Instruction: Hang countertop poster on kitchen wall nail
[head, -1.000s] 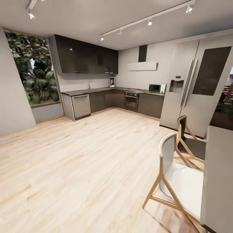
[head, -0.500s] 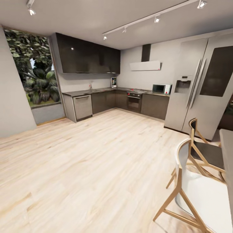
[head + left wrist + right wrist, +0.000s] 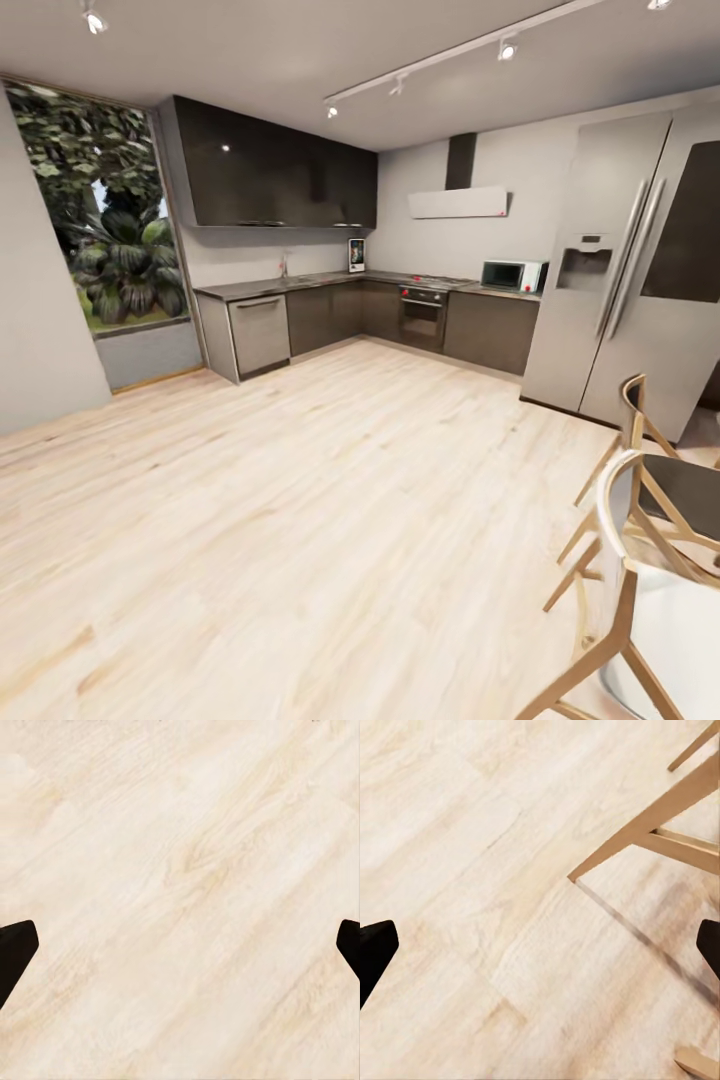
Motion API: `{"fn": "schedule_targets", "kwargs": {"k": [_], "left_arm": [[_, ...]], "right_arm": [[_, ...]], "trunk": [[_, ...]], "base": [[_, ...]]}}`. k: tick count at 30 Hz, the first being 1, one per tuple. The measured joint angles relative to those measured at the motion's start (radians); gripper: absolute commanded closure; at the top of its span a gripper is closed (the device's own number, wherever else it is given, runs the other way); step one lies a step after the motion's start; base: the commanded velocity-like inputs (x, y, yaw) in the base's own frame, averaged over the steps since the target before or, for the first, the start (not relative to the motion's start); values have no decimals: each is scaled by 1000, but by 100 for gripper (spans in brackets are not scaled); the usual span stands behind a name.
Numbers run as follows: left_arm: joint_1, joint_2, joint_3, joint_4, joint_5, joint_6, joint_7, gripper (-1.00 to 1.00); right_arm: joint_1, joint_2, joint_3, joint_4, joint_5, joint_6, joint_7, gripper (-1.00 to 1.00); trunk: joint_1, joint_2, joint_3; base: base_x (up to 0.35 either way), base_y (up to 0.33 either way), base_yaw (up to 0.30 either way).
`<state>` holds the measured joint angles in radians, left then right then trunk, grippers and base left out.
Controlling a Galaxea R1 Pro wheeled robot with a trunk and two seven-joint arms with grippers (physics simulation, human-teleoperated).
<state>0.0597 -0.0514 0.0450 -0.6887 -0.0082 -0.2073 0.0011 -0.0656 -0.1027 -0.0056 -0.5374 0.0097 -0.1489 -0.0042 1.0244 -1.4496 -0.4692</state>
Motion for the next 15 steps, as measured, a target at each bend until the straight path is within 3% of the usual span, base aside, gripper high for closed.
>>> {"fn": "schedule_targets", "kwargs": {"k": [15], "left_arm": [[0, 0, 0, 1, -1, -1, 0, -100]], "right_arm": [[0, 0, 0, 0, 0, -17, 0, -100]], "trunk": [[0, 0, 0]], "base": [[330, 36, 0]]}}
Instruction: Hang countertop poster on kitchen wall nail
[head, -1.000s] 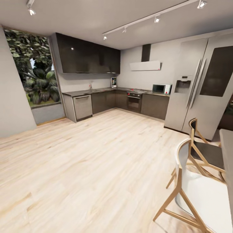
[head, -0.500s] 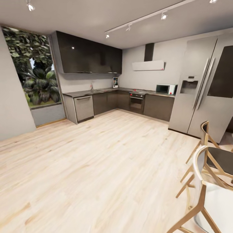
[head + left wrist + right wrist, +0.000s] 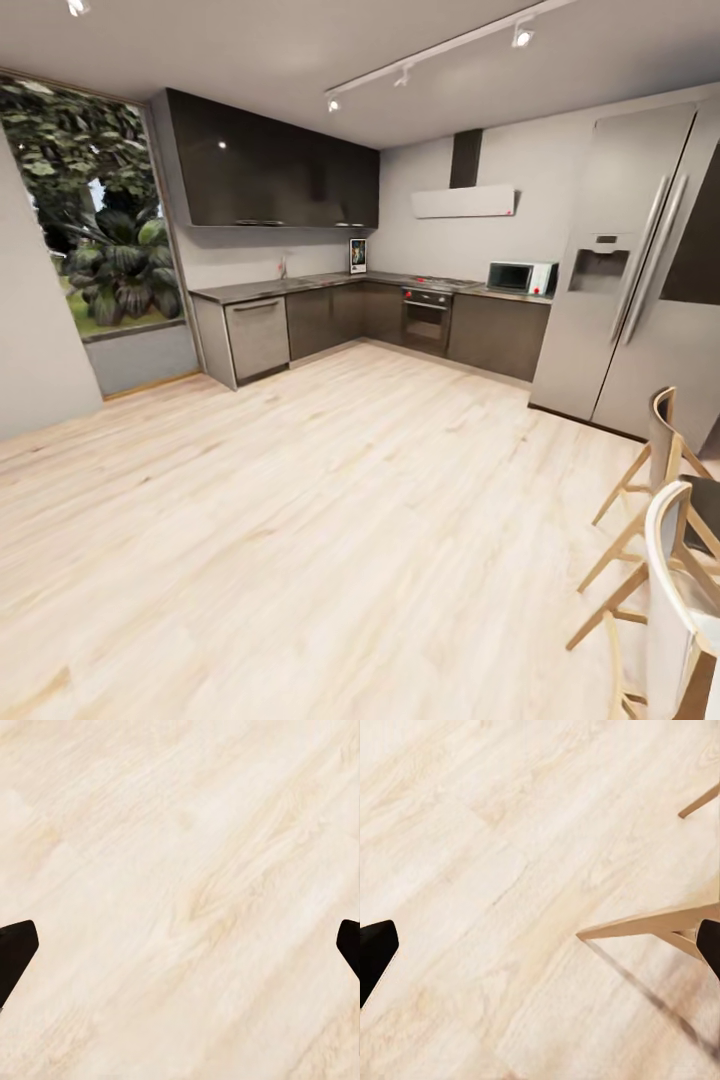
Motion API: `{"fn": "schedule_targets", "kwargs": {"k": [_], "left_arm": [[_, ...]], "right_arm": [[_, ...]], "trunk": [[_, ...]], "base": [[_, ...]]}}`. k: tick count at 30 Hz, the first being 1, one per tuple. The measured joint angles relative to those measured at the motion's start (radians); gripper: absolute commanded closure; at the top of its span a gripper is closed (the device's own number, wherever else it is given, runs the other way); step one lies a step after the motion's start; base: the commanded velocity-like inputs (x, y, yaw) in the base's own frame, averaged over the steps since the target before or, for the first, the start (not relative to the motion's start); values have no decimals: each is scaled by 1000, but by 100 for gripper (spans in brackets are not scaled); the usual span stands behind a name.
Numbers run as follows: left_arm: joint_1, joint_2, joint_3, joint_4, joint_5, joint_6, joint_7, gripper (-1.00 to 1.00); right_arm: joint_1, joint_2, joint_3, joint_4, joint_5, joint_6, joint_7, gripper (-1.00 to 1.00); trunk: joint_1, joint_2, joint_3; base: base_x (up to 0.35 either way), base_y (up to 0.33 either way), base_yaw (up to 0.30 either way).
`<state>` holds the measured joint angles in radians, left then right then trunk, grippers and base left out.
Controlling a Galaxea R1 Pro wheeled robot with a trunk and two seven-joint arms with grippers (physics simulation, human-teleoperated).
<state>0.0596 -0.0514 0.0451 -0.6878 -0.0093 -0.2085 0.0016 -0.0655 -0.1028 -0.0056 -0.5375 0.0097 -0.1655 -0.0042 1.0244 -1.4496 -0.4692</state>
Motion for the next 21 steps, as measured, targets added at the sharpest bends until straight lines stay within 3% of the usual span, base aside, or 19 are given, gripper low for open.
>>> {"fn": "schedule_targets", "kwargs": {"k": [21], "left_arm": [[0, 0, 0, 0, 0, -1, 1, -100]], "right_arm": [[0, 0, 0, 1, 0, -3, 0, -100]], "trunk": [[0, 0, 0]], "base": [[334, 0, 0]]}}
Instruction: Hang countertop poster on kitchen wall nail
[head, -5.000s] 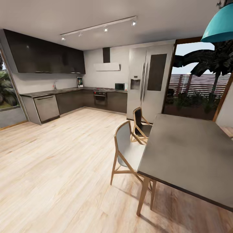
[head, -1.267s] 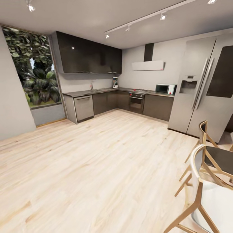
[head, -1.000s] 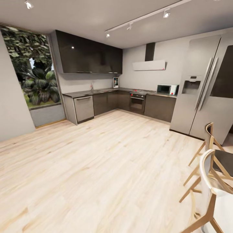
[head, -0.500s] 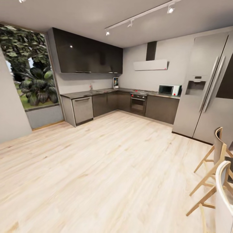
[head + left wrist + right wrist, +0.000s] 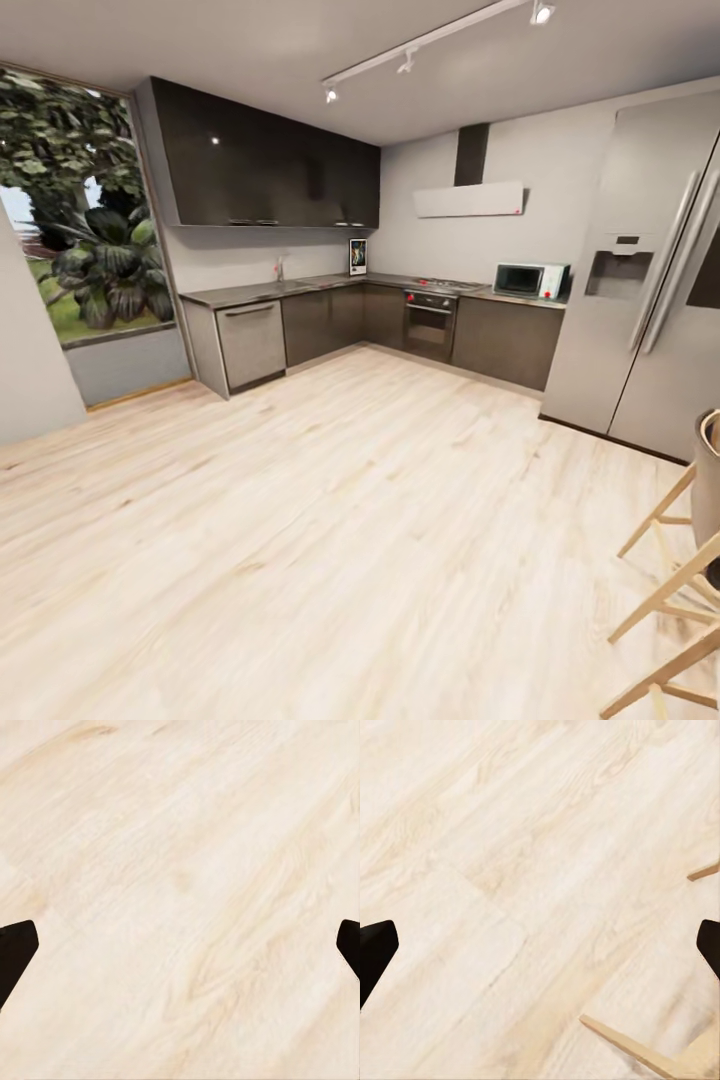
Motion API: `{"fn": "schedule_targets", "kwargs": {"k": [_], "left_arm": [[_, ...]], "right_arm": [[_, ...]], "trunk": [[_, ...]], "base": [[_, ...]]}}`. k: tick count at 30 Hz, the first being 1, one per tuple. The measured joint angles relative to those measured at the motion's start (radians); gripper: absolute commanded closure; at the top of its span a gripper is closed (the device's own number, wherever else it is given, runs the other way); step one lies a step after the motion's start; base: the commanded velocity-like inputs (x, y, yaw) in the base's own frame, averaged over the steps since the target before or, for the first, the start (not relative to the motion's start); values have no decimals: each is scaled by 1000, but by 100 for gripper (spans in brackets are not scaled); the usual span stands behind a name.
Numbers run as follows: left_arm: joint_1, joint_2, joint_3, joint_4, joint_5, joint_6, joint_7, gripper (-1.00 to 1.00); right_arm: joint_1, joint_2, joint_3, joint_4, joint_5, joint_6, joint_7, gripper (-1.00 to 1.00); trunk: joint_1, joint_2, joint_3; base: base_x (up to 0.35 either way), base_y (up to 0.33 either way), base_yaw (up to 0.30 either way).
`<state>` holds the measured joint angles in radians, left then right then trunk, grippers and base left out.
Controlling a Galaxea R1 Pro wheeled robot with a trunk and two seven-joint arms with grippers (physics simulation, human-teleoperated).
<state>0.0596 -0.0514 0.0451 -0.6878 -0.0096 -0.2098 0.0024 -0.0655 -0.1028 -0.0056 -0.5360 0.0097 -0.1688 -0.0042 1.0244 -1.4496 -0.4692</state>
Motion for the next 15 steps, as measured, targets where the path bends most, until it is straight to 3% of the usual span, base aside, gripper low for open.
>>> {"fn": "schedule_targets", "kwargs": {"k": [15], "left_arm": [[0, 0, -1, 11, 1, 0, 0, -100]], "right_arm": [[0, -1, 1, -1, 0, 0, 0, -100]], "trunk": [[0, 0, 0]], "base": [[334, 0, 0]]}}
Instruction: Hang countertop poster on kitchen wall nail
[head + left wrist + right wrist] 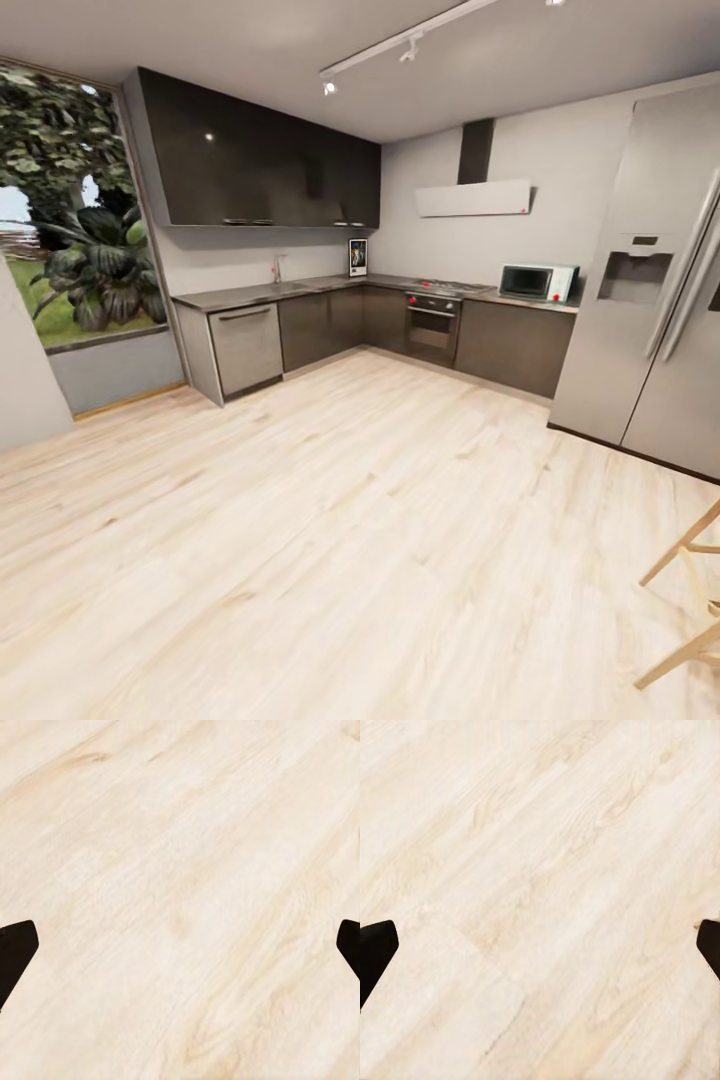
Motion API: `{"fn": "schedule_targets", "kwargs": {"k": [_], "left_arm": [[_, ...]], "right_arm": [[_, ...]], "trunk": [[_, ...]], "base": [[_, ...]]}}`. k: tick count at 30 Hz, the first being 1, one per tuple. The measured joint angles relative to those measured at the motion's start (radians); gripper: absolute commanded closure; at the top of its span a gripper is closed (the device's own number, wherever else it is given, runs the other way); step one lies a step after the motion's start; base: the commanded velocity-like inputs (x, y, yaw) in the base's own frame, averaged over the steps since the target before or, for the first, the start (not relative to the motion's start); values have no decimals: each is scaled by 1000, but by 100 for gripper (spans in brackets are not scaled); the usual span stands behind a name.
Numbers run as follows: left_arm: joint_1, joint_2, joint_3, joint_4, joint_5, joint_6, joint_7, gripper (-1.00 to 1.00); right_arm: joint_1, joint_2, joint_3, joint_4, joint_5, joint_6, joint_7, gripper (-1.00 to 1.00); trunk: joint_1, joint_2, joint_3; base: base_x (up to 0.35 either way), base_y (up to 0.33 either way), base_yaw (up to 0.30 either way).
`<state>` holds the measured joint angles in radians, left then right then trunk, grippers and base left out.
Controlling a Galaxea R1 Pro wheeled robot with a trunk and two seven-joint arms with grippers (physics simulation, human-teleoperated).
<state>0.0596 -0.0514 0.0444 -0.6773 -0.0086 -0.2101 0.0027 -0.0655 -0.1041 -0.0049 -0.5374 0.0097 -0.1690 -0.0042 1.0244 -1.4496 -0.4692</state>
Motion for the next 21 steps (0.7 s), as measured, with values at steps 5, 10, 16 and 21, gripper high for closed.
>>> {"fn": "schedule_targets", "kwargs": {"k": [5, 10, 16, 21], "left_arm": [[0, 0, 0, 0, 0, 0, 0, -100], [0, 0, 0, 0, 0, 0, 0, -100], [0, 0, 1, 0, 0, 0, -1, -100], [0, 0, 0, 0, -1, -1, -1, -100]], "right_arm": [[0, 0, 0, 0, 0, -1, 0, -100], [0, 0, 1, 0, 0, -1, 0, -100], [0, 1, 1, 0, 0, -1, 0, -100], [0, 1, 1, 1, 0, -1, 0, -100]], "trunk": [[0, 0, 0], [0, 0, 0], [0, 0, 0], [0, 0, 0]], "base": [[334, 0, 0], [334, 0, 0], [334, 0, 0], [334, 0, 0]]}}
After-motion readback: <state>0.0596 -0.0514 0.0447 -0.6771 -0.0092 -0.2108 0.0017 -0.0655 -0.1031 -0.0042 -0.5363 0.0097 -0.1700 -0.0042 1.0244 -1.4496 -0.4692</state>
